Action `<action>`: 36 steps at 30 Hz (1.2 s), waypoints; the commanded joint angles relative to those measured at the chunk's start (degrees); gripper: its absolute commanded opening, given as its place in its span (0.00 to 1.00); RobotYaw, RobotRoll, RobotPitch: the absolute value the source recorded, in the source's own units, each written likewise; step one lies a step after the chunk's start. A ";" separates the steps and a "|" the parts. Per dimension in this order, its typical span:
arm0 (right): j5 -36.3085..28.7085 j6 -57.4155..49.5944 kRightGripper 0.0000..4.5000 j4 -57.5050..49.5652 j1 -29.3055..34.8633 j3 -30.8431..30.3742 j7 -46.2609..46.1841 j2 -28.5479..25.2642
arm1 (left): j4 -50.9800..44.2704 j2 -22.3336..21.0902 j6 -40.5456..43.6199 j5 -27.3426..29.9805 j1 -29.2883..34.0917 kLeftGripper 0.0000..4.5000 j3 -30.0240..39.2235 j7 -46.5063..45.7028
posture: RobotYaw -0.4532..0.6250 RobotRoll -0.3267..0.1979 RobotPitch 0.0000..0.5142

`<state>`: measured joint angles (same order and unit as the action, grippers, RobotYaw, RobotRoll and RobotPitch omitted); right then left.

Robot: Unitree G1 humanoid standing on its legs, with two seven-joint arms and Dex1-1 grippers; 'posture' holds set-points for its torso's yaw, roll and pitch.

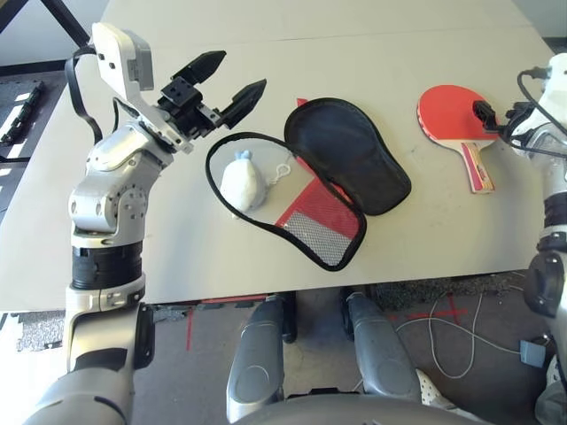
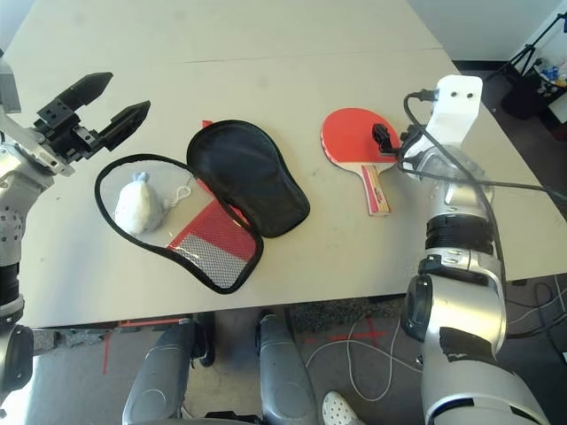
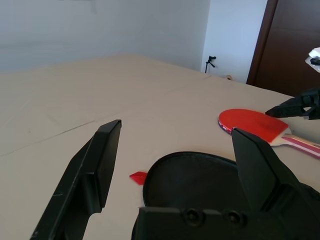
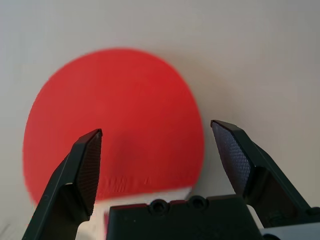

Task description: Store the ping-pong paddle in its case and zip it.

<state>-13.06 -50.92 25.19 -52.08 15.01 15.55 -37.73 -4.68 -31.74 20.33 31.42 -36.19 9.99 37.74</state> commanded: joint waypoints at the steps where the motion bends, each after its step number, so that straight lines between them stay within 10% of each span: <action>1: -0.63 -18.52 1.00 -6.80 -1.02 -0.81 -1.67 -1.89 | 0.81 0.70 -0.76 -1.33 0.19 1.00 -1.47 1.23 | 0.37 0.62 0.54; 10: -3.50 -38.43 1.00 -15.15 -4.23 -9.41 3.68 -5.45 | 2.15 2.49 -2.50 -3.23 0.09 1.00 -2.71 2.30 | 0.36 0.62 0.54; 25: 0.50 -28.31 1.00 -2.74 -3.63 -17.04 6.08 -3.70 | -0.86 3.31 -2.00 -4.40 1.45 1.00 -2.74 1.11 | 0.41 0.62 0.57; 36: 2.03 -25.09 0.36 -2.16 -3.38 -17.78 7.39 -3.25 | -2.01 2.78 -1.34 -4.81 2.27 1.00 -2.41 0.89 | 0.42 0.62 0.56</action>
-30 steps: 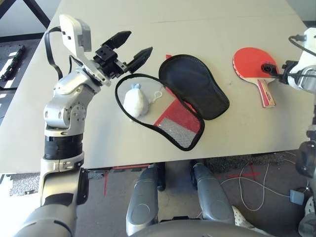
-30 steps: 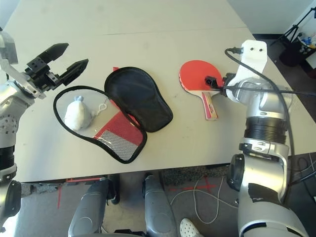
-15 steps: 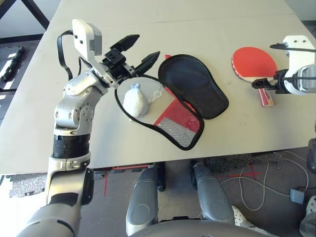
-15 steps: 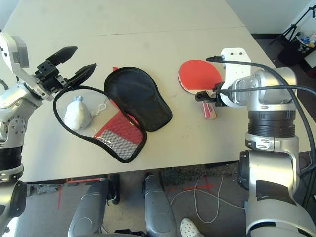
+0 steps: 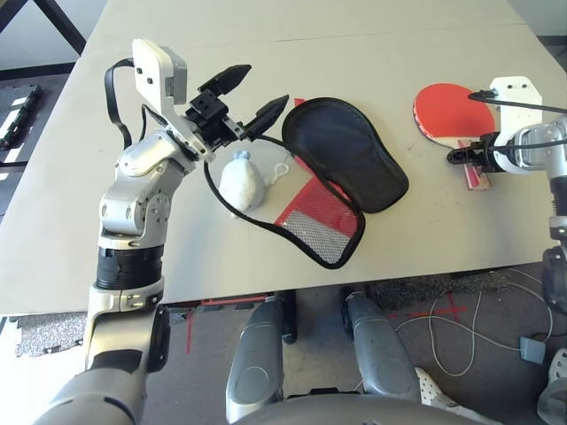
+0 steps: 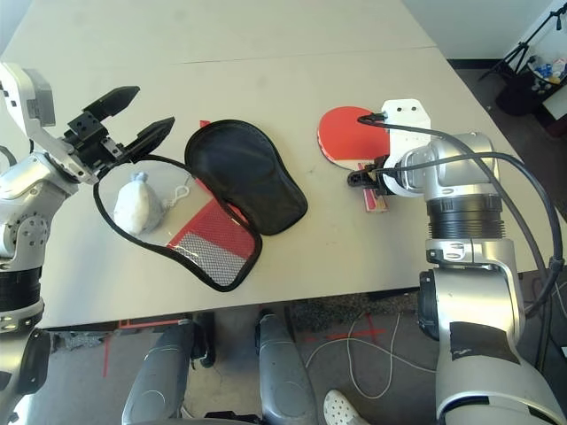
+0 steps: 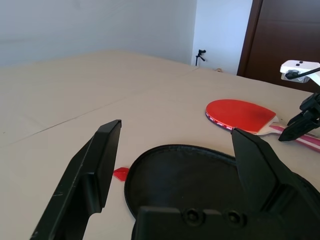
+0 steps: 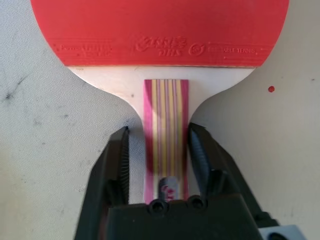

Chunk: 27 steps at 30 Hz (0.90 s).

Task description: Store the ping-pong paddle in its case and zip it.

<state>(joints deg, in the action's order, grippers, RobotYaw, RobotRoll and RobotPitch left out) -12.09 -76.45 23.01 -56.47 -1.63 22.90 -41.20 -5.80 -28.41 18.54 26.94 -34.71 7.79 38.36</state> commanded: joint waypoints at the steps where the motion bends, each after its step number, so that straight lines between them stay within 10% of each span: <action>1: 1.26 1.07 0.30 -0.82 1.28 -1.11 0.00 0.12 | -0.75 -0.55 0.38 -0.39 0.74 1.00 -0.22 0.31 | 0.42 0.62 0.56; 14: 2.63 9.20 0.25 -21.40 9.83 2.60 -2.67 1.97 | 1.19 -0.45 -0.41 -1.13 -0.18 1.00 -0.79 1.46 | 0.40 0.62 0.54; 27: -1.07 -1.70 0.25 -34.45 7.44 1.36 -3.76 13.67 | -1.98 -10.74 2.33 -3.90 0.88 1.00 -4.18 9.66 | 0.43 0.62 0.54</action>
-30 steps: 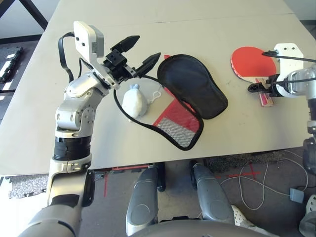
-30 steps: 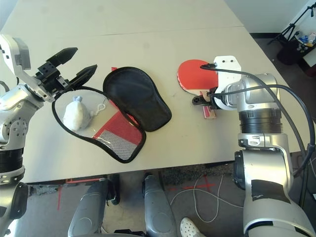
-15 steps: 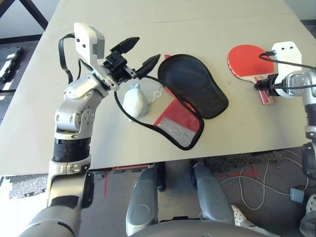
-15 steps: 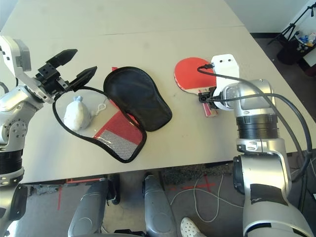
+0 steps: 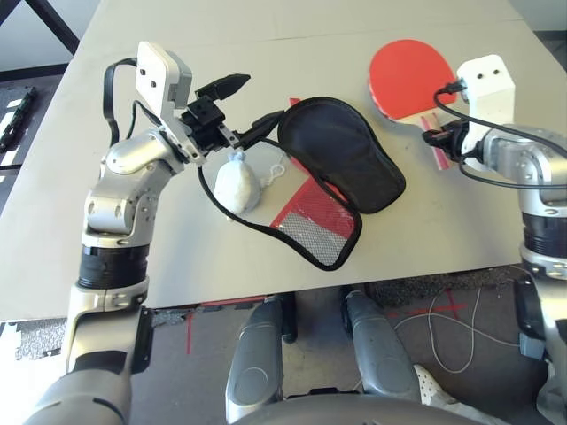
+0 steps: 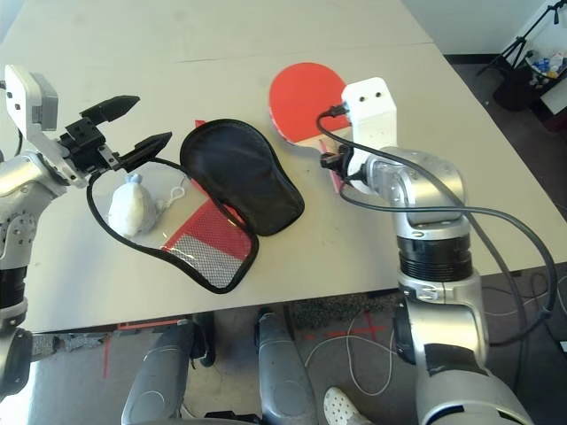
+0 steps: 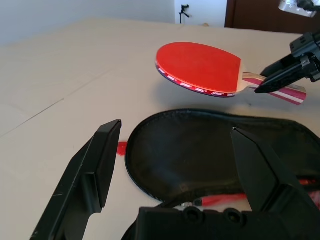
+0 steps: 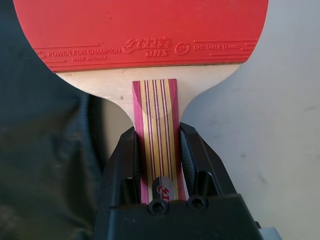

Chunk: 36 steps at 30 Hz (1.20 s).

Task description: Store the ping-pong paddle in its case and zip it.

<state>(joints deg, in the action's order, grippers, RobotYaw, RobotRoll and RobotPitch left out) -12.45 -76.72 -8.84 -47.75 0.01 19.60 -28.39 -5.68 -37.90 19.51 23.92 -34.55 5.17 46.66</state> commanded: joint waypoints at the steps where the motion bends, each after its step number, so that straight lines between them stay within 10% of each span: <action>1: -0.98 -1.82 0.25 -2.91 -1.40 -0.75 -0.47 1.85 | -2.87 -1.97 2.17 -0.93 0.71 1.00 -1.94 1.74 | 0.44 0.62 0.54; 16: -0.61 -3.60 0.25 -1.22 -0.10 -6.80 -3.08 12.16 | -10.17 -7.32 12.70 -0.41 -0.12 1.00 -2.56 3.22 | 0.48 0.62 0.54; 36: -2.22 -9.39 0.25 -0.42 1.32 -9.02 -1.93 10.70 | -10.68 -7.35 14.15 -1.28 -0.65 1.00 -3.24 3.99 | 0.48 0.62 0.54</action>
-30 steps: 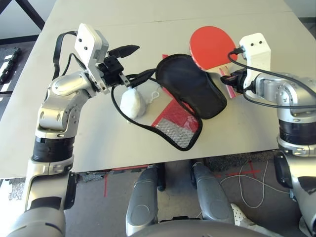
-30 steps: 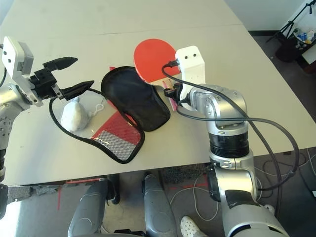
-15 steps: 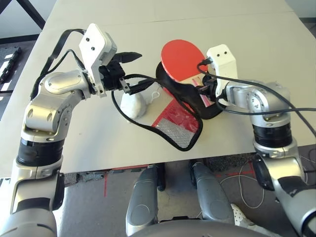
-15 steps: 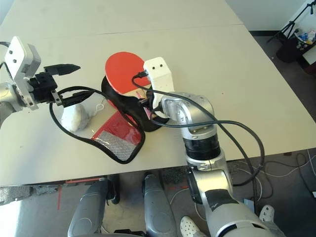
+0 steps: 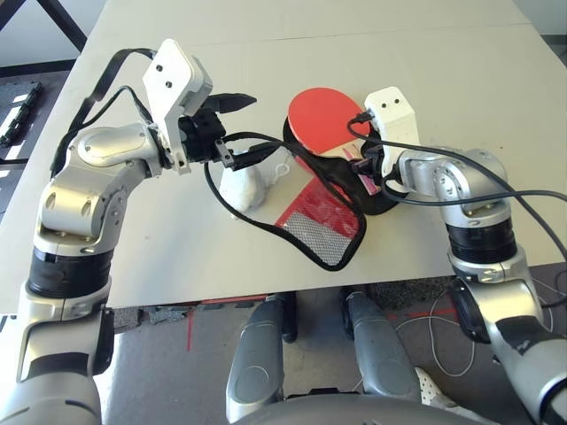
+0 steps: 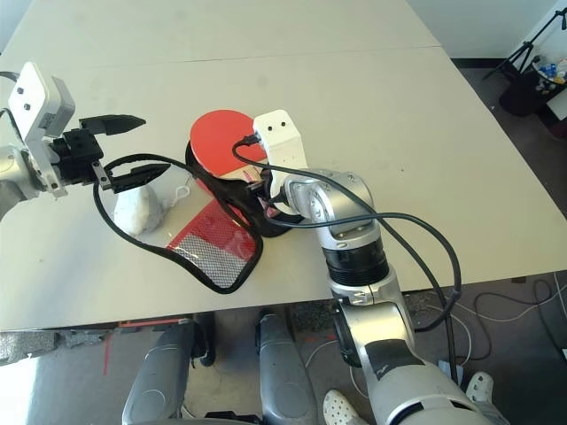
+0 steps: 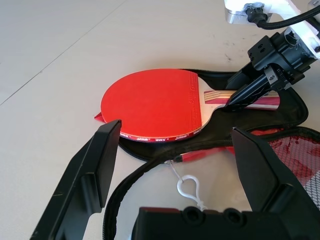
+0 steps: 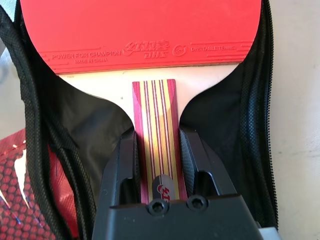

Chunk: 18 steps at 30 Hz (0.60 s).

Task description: Store the ping-pong paddle in its case and zip it.

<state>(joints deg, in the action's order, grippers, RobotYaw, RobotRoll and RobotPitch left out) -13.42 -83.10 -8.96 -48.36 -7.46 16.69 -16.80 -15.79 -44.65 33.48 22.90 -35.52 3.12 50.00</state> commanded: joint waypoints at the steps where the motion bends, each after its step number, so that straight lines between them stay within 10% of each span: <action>1: -1.32 -3.38 0.25 -0.42 1.91 -1.58 1.06 -1.10 | -0.44 -0.54 0.08 -0.32 0.31 1.00 -1.22 0.70 | 0.48 0.62 0.54; 10: -1.82 -6.72 0.25 -1.31 1.59 -0.78 1.30 -1.54 | 0.69 -0.05 -0.83 -0.71 0.05 1.00 -1.74 1.18 | 0.46 0.62 0.54; 18: -4.95 -9.40 0.77 -4.31 -0.68 3.25 4.14 -5.66 | 1.43 -0.19 -1.58 -0.96 0.02 1.00 -1.80 1.67 | 0.46 0.62 0.53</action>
<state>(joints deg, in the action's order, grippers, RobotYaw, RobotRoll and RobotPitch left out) -16.47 -90.47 -11.34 -49.02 -5.14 19.27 -21.41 -14.52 -44.51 32.20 22.06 -35.72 1.89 51.01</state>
